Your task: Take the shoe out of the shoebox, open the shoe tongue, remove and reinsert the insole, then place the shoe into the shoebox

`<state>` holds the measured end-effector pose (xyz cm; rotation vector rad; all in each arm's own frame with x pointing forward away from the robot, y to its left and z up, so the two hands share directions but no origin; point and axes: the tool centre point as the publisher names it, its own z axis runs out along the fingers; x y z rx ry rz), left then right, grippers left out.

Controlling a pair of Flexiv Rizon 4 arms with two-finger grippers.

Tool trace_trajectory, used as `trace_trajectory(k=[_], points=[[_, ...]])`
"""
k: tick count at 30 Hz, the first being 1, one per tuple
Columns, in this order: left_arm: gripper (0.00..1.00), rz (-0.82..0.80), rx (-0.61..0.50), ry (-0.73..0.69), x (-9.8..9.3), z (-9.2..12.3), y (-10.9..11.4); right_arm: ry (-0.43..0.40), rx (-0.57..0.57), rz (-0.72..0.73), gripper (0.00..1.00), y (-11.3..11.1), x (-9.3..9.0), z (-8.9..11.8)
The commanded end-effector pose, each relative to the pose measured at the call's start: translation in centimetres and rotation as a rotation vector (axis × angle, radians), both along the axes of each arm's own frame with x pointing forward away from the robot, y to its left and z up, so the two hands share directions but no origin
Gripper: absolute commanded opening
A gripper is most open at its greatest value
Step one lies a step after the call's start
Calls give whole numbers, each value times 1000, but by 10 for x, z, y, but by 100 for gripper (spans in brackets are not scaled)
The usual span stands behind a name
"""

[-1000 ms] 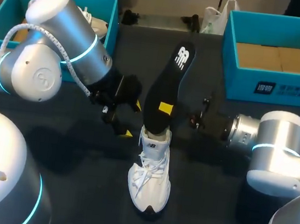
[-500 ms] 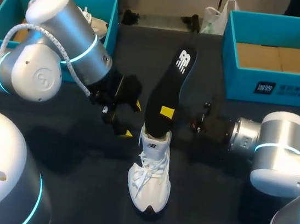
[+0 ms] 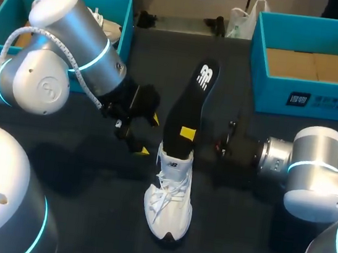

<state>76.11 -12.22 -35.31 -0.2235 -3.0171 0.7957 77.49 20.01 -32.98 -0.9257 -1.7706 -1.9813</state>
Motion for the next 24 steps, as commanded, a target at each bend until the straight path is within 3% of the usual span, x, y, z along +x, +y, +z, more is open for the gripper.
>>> trace_trajectory(k=[1, 11, 24], points=[[100, 1, 0, -2, -1, 0, 0, 4, -10, -1, 0, 1, -10, -3], [100, 1, 0, -2, -1, 0, 0, 70, -58, 81, 0, 4, -25, -15], [100, 1, 0, -2, -1, 0, 0, 127, -31, 104, 0, 6, -45, -35]])
